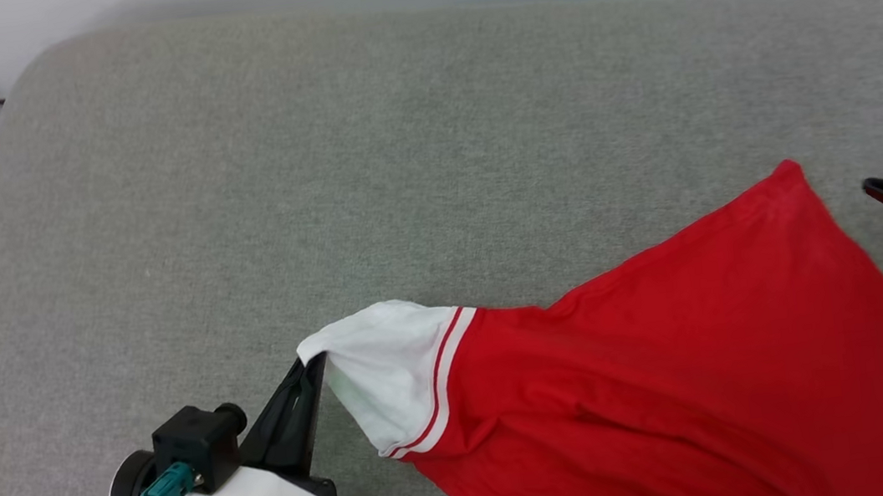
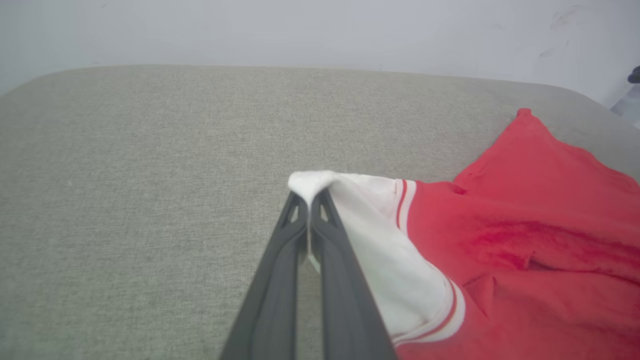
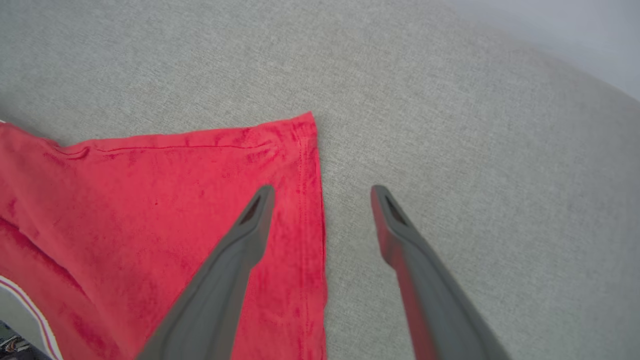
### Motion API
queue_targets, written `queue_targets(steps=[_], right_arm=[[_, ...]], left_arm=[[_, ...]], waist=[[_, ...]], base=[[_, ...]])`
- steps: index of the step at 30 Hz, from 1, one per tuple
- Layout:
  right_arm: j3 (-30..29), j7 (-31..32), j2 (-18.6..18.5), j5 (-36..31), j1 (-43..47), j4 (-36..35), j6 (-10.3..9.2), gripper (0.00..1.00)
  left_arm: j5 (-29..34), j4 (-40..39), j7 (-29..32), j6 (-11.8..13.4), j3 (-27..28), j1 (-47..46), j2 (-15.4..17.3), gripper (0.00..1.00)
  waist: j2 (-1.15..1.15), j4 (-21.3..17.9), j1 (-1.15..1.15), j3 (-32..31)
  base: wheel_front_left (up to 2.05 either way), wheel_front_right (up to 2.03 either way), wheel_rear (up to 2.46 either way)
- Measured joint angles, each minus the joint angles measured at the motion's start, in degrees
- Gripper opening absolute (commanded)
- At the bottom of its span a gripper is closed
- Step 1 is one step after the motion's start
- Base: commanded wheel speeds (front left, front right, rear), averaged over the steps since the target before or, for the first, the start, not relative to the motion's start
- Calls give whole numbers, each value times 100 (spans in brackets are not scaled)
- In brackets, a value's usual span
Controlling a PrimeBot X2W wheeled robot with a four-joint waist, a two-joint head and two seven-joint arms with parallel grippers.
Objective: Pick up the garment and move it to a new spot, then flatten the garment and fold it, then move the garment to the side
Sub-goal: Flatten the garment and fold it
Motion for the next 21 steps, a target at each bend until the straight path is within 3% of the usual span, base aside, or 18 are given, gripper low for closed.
queue_targets(steps=[9, 21], right_arm=[[736, 44, 356, -308, -1029, 1422, 1, 100], [1281, -664, 477, -160, -1128, 2657, 0, 100]], left_arm=[[100, 79, -25, -105, -77, -311, -167, 0], [156, 268, -75, -223, -120, -558, -337, 0]], waist=[[0, 263, 0, 386], [0, 441, -1, 709]], base=[[0, 0, 0], [0, 0, 0]])
